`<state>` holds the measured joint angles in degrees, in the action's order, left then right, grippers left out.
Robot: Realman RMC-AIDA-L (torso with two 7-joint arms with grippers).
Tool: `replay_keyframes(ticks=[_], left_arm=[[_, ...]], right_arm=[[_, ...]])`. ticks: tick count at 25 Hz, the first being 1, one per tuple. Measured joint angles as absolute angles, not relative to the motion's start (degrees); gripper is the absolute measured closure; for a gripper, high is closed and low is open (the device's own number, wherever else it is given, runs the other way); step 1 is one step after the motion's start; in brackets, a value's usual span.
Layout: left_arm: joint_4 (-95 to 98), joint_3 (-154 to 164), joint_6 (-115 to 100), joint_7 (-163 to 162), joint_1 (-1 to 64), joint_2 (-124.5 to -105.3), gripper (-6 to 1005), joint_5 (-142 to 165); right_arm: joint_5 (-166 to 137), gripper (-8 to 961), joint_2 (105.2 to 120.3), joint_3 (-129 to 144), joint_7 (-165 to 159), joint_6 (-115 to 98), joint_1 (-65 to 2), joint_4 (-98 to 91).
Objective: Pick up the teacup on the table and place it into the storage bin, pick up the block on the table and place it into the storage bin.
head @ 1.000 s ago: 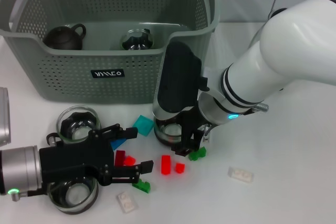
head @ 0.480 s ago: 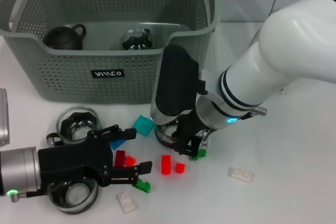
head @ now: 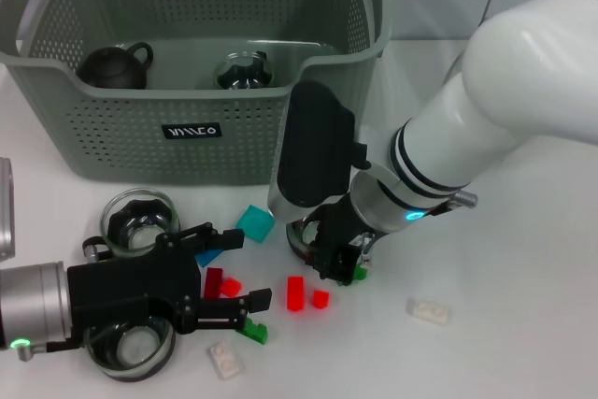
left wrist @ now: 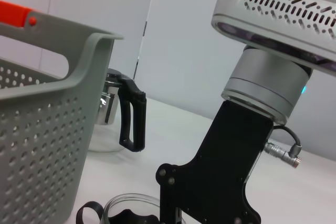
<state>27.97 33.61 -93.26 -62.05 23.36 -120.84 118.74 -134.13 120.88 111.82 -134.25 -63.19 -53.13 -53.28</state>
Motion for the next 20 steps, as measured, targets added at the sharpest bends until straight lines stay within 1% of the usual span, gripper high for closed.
replay_keyframes(ticks=[4,9,15,20], left_arm=[[27.95,33.53,-93.34,-62.05,23.13,-120.75,117,118.74],[28.21,33.49,-93.43,-62.05,22.86,-120.75,118,118.62],[28.30,33.49,-93.43,-62.05,22.87,-120.76,119,118.60],[28.30,33.56,-93.43,-62.05,23.10,-120.76,119,118.53]], right_arm=[[-134.29,891,120.48,110.25,-134.46,-65.76,-51.44,-56.56],[-135.63,891,120.19,104.11,-134.11,-72.57,-47.34,-63.67],[-136.61,892,120.25,96.11,-133.00,-84.09,-40.85,-78.83],[-131.33,892,120.35,88.26,-135.73,-94.50,-39.47,-91.12]])
